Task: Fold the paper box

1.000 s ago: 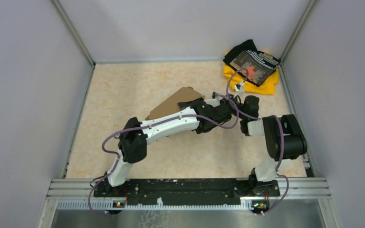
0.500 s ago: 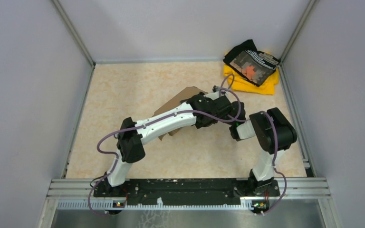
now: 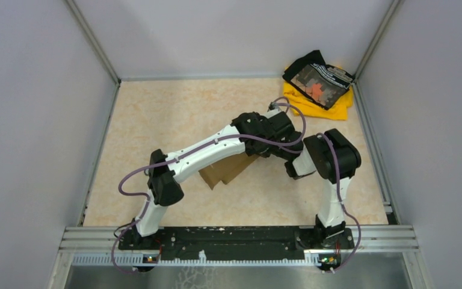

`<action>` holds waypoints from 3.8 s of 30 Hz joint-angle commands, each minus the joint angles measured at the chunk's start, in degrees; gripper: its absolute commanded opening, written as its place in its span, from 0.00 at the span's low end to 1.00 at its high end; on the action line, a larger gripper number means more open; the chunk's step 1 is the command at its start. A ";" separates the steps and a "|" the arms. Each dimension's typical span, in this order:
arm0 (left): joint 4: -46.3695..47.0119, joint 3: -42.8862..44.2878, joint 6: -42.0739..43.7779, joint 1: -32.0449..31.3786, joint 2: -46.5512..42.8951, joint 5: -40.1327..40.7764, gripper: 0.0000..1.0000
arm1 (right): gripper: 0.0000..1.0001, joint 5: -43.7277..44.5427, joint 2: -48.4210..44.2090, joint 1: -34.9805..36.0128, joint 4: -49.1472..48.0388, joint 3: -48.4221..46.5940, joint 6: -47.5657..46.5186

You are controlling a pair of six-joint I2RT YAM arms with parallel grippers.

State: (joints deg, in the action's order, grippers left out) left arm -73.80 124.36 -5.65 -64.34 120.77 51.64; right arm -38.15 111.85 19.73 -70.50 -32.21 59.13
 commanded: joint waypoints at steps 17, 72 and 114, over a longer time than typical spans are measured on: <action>-2.53 2.27 -3.33 1.71 -1.43 2.45 0.23 | 0.37 3.32 -1.24 3.39 -4.36 -3.82 -0.37; 55.92 -46.37 -12.31 56.81 -8.82 -66.96 0.99 | 0.68 30.14 -18.10 14.88 78.95 -22.29 -37.33; 54.85 -47.10 -12.20 56.71 -11.16 -85.92 0.24 | 0.52 31.30 -8.62 16.48 73.24 -19.08 -34.09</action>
State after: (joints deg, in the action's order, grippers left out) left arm -16.95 77.01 -18.13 -6.74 113.14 -32.01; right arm -4.69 99.44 35.20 2.70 -53.63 23.79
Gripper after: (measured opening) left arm 0.430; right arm 0.520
